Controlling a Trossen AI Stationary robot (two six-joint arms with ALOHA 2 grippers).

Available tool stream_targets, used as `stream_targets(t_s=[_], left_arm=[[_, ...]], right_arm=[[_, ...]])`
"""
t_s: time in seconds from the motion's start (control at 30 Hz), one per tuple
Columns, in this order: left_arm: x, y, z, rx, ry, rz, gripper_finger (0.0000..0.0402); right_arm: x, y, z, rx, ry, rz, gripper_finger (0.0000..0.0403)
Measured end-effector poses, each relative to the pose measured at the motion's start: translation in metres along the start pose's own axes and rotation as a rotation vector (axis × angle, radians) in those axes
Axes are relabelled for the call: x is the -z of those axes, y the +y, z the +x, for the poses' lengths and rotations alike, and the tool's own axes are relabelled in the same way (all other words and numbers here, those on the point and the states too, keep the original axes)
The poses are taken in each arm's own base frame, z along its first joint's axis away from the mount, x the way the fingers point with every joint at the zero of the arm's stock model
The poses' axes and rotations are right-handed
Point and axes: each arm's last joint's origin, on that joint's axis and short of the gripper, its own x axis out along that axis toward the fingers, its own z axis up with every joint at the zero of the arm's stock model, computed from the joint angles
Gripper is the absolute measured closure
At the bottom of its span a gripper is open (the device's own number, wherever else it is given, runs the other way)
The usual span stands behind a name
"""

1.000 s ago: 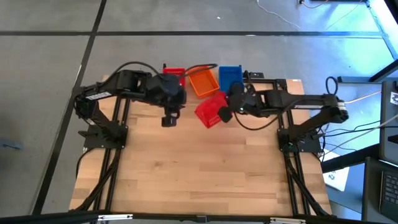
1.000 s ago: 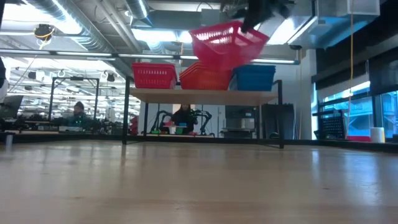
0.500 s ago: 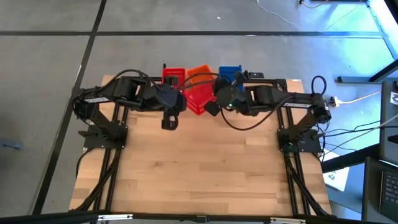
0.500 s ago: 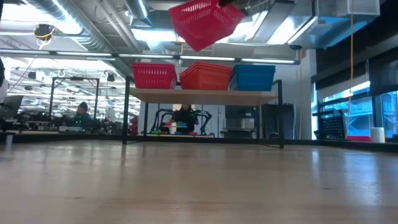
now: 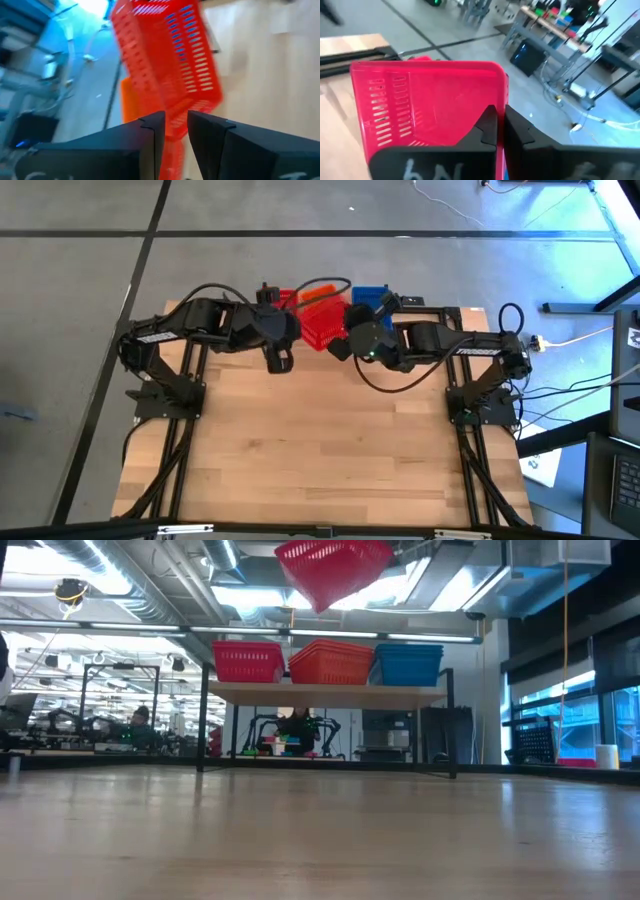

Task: Stack baskets on shelf by color
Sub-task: Stack the red basket into the red basket on the shelf

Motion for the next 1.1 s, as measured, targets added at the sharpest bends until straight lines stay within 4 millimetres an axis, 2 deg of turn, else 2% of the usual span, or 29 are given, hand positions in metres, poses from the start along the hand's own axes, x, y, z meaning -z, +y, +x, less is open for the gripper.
stream_targets(t_s=[0.33, 0.83, 1.1], left_arm=[[-0.008, 0.004, 0.000, -0.098, -0.055, 0.002, 0.0327], [-0.008, 0.006, -0.001, -0.170, -0.040, 0.014, 0.0327], [-0.008, 0.008, 0.011, -0.173, -0.013, 0.005, 0.0327]], right_arm=[[-0.012, 0.003, -0.005, 0.030, -0.087, 0.021, 0.0401], [-0.014, 0.002, -0.006, 0.049, -0.103, 0.024, 0.0401], [-0.015, 0.003, -0.006, 0.045, -0.105, 0.028, 0.0401]])
